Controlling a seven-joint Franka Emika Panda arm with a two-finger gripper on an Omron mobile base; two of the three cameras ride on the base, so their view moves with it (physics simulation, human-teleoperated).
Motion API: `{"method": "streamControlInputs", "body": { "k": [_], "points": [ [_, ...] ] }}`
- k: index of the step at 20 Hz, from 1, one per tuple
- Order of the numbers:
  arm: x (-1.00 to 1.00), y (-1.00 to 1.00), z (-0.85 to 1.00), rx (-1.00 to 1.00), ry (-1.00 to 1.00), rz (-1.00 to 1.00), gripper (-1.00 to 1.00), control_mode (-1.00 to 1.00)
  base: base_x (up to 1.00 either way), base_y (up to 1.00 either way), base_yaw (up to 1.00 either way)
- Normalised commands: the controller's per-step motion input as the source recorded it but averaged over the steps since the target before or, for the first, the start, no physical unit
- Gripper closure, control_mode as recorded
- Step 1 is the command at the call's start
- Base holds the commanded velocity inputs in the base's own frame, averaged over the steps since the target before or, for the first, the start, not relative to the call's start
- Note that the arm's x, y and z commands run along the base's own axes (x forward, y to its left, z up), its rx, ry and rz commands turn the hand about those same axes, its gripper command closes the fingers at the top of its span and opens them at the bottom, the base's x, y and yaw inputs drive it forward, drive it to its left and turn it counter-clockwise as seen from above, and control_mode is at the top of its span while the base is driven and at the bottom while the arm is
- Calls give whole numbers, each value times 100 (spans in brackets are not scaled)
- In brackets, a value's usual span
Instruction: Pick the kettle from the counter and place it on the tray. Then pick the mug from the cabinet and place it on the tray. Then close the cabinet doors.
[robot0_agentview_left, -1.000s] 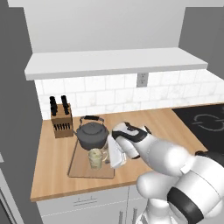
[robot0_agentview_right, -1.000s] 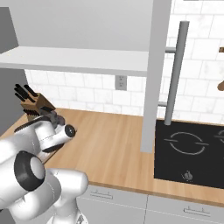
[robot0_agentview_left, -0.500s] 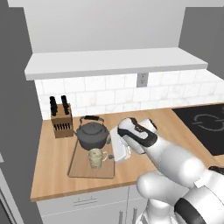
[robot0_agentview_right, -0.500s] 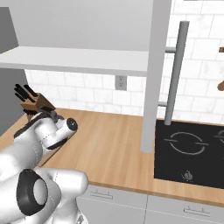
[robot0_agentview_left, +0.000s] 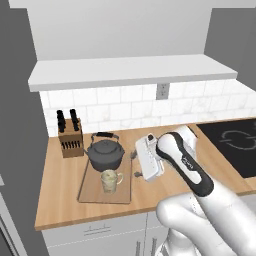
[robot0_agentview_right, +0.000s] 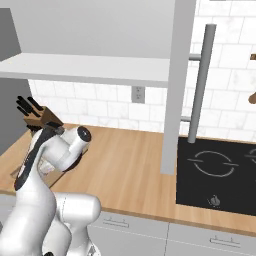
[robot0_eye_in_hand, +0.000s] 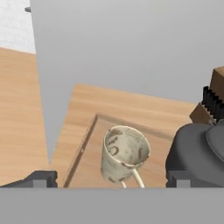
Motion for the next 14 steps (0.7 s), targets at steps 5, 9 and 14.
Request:
{"method": "streamControlInputs", "body": {
  "k": [5, 9, 14],
  "points": [
    [-52, -1, 54, 0, 0, 0, -100, -100, 0, 0, 0],
    [-48, 2, 57, 0, 0, 0, -100, -100, 0, 0, 0],
    [-43, 1, 55, 0, 0, 0, -100, -100, 0, 0, 0]
  ]
}}
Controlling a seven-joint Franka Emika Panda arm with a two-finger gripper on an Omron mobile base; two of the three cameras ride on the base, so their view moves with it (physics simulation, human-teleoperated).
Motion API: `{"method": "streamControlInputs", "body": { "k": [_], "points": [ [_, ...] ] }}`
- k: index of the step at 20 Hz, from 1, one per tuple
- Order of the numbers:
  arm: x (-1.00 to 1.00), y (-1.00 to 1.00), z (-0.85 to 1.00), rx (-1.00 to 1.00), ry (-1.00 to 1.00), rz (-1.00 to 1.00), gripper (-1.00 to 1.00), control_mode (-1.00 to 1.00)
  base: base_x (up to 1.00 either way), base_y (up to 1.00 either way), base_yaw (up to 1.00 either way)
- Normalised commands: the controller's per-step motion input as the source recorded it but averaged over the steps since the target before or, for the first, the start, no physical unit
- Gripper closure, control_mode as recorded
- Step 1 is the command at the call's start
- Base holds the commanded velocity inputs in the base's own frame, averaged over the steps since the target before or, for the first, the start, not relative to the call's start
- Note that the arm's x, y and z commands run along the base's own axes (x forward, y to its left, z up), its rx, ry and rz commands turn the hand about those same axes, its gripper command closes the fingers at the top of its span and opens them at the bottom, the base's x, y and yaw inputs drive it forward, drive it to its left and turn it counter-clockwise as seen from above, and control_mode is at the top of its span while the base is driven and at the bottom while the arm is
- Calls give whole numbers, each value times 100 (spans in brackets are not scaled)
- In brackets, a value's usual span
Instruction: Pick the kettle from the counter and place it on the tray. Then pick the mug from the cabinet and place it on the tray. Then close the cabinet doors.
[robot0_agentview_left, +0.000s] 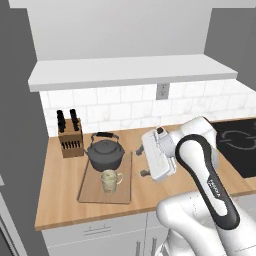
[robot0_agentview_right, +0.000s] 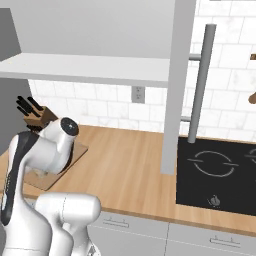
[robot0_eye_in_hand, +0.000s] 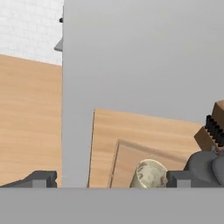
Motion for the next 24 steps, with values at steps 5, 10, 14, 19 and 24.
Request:
{"method": "streamControlInputs", "body": {
  "k": [5, 10, 14, 19, 24],
  "points": [
    [-32, 0, 43, 0, 0, 2, -100, -100, 0, 0, 0],
    [-28, 4, 25, -4, -3, 18, -100, -100, 0, 0, 0],
    [-30, -5, 16, 0, -1, 27, -100, -100, 0, 0, 0],
    [-25, -3, 16, 0, 0, 30, -100, -100, 0, 0, 0],
    [-8, 11, 16, 0, 0, 25, -100, -100, 0, 0, 0]
  ]
}}
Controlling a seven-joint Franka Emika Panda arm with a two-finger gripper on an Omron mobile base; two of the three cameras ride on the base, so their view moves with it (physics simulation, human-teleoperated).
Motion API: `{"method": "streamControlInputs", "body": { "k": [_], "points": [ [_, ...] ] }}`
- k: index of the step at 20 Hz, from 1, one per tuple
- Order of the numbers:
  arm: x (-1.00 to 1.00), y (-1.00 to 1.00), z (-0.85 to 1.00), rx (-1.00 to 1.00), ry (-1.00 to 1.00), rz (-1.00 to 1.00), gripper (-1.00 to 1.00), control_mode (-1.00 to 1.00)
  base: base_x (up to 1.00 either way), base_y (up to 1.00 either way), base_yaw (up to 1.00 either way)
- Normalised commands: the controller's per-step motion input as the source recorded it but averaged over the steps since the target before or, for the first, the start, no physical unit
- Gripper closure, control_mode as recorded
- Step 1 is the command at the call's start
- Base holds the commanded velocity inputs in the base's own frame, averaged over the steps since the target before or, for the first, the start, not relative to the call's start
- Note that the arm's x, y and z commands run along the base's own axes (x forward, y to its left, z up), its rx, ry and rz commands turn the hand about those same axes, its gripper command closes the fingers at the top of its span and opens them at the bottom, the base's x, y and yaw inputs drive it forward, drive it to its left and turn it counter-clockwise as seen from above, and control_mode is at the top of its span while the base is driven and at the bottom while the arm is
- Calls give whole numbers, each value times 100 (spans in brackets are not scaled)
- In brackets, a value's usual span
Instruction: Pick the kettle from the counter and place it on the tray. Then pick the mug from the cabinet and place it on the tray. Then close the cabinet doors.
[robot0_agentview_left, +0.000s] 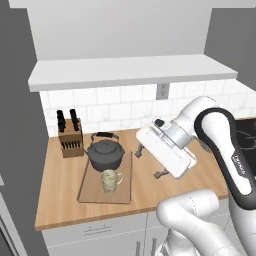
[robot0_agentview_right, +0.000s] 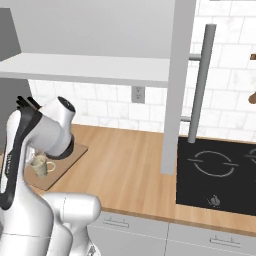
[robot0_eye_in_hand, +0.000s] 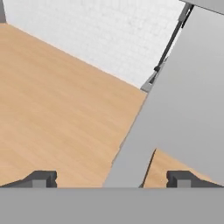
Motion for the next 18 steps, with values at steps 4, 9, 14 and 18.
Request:
{"method": "streamControlInputs", "body": {
  "k": [4, 9, 14, 18],
  "points": [
    [-23, 34, 25, 4, 0, 30, -100, -100, 0, 0, 0],
    [-33, 46, 37, 9, 0, 27, -100, -100, 0, 0, 0],
    [-52, 36, 34, 28, -3, 3, -100, -100, 0, 0, 0],
    [-64, 31, 23, 33, -21, -2, -100, -100, 0, 0, 0]
  ]
}}
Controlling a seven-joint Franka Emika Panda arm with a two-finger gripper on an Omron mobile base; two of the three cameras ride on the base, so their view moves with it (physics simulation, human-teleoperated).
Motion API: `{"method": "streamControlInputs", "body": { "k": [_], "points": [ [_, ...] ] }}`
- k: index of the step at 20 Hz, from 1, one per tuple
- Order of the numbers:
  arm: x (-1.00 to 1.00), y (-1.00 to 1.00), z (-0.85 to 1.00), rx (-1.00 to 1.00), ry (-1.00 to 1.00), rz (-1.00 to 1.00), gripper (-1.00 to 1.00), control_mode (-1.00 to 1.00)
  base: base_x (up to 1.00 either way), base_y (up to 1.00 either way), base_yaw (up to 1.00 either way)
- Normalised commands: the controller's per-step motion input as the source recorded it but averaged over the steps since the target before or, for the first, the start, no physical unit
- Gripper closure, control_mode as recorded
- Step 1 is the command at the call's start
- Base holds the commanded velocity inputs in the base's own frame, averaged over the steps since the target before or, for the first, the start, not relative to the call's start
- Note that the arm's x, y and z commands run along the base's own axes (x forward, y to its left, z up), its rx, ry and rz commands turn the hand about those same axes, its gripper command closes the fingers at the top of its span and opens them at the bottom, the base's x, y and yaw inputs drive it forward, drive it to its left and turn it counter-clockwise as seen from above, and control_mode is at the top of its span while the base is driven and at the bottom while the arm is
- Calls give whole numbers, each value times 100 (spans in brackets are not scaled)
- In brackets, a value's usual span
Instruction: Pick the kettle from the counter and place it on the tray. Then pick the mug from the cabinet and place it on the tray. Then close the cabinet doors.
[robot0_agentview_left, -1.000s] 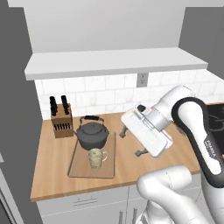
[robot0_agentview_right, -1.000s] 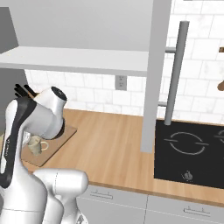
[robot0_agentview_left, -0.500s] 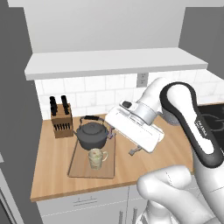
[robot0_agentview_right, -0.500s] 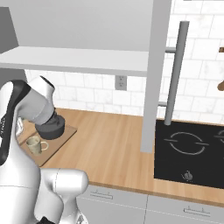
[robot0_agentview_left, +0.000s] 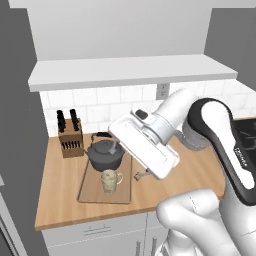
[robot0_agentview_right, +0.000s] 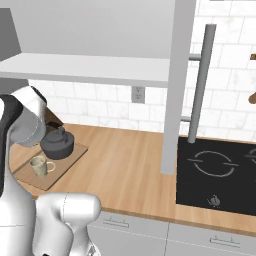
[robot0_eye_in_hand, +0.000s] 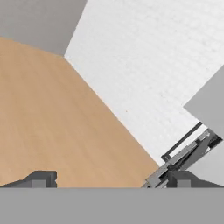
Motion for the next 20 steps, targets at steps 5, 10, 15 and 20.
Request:
{"method": "streamControlInputs", "body": {
  "k": [5, 10, 15, 20],
  "points": [
    [-66, 32, 21, 21, -31, -10, -100, -100, 0, 0, 0],
    [-56, 24, 47, 0, -29, -16, -100, -100, 0, 0, 0],
    [-38, 31, 52, 0, -22, -6, -100, -100, 0, 0, 0],
    [-43, 34, 44, 0, -23, -1, -100, -100, 0, 0, 0]
  ]
}}
